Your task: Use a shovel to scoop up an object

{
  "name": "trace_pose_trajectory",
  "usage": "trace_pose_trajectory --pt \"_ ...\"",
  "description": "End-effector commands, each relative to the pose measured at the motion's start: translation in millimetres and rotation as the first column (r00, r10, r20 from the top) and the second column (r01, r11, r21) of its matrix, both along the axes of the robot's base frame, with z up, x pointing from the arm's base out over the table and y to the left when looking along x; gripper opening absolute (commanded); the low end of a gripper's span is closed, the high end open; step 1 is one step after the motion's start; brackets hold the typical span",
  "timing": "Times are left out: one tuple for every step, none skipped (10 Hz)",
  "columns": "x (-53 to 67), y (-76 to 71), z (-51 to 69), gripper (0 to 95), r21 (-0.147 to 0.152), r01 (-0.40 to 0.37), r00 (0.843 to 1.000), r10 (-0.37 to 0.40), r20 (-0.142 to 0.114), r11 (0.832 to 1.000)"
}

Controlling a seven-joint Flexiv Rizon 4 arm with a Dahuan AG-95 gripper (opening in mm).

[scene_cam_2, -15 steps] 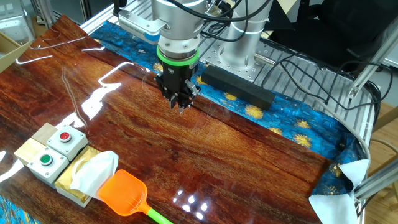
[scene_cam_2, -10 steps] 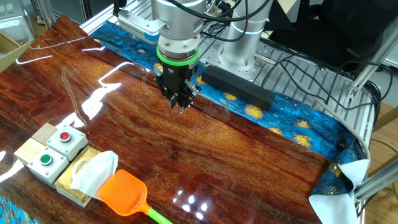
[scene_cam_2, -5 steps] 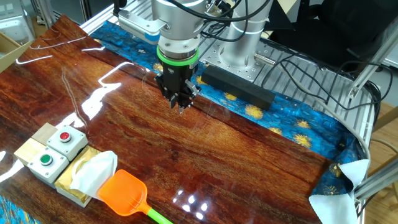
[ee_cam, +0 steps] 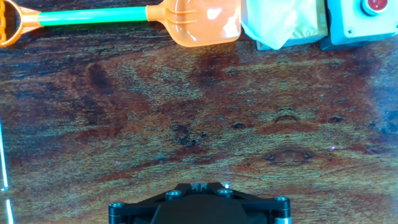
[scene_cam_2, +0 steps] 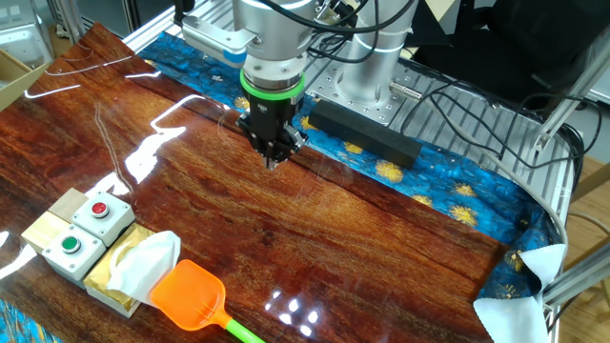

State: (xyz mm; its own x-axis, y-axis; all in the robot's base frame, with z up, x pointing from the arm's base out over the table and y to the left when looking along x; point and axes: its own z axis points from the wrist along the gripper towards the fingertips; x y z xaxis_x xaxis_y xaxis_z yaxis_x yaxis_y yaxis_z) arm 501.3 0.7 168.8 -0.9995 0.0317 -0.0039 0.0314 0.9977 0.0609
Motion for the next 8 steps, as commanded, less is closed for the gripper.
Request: trace_pose_trajectory --pt "-0.8 -0.1 -0.4 0.0 -0.005 0.018 1.0 -0.018 0.001 1.0" --pt "-0.8 -0.1 -0.4 0.0 -0.005 0.021 1.0 -0.021 0.0 1.0" --pt "-0.8 -0.1 -0.4 0.0 -0.009 0.024 1.0 -0.024 -0.003 1.0" --pt "-0.8 -0.1 -0.3 0.0 -0.015 0.013 1.0 -0.013 0.0 1.0" --pt "-0.8 -0.1 -0.3 0.0 -0.014 0.007 1.0 -0.007 -0.004 1.0" --pt "-0.8 -0.1 -0.3 0.0 -0.016 0.015 1.0 -0.015 -0.007 1.0" --pt "-0.8 -0.1 -0.4 0.0 -0.018 0.022 1.0 -0.022 -0.006 1.0" --pt "-0.7 0.0 -0.6 0.0 -0.019 0.034 0.999 -0.034 -0.007 0.999"
